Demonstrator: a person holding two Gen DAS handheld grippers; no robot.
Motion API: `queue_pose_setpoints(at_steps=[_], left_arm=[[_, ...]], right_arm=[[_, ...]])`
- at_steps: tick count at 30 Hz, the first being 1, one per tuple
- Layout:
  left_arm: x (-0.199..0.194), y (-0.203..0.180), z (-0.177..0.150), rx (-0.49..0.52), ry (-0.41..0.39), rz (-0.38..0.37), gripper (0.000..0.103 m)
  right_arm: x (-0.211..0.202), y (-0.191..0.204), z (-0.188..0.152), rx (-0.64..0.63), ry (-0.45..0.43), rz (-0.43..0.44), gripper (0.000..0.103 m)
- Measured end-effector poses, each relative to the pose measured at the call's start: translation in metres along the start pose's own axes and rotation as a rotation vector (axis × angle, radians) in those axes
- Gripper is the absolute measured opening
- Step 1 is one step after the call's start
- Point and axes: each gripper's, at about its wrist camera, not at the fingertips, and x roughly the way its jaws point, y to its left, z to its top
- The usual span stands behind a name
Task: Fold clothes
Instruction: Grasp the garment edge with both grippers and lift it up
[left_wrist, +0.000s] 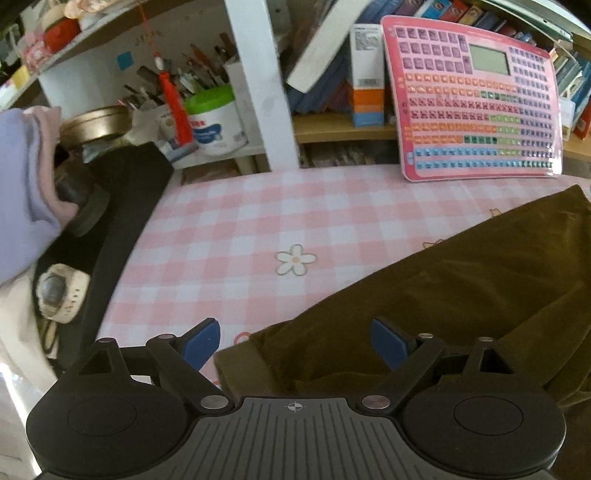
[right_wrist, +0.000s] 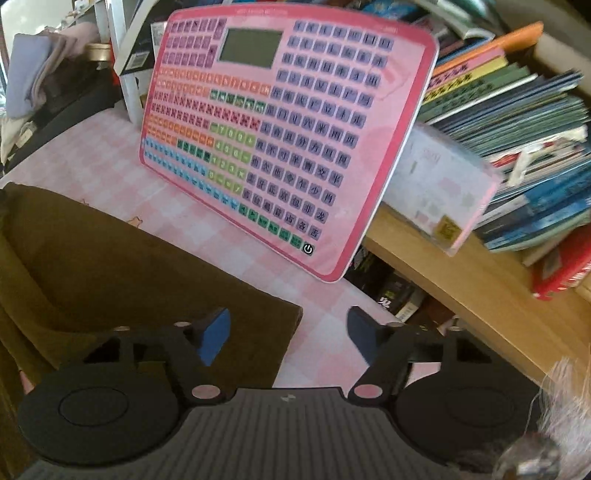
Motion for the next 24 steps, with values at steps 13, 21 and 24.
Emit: queue_pose_setpoints(at_steps=[13,21,24], left_arm=[[0.015,0.004,0.014,0.094,-0.031,-0.065,0.086],[0.046,-0.013,0.015,0.208,0.049,-0.152,0.081],[0.058,-0.012,0.015,0.235,0.097,-0.188,0.080]], right_arm=[[0.040,-0.008,0.002,-0.035,0.049,0.051,0.041],[0.045,-0.010,-0.001,-0.022,0.055,0.083,0.033],[0.045,-0.010,-0.001,-0.019,0.058,0.084,0.033]])
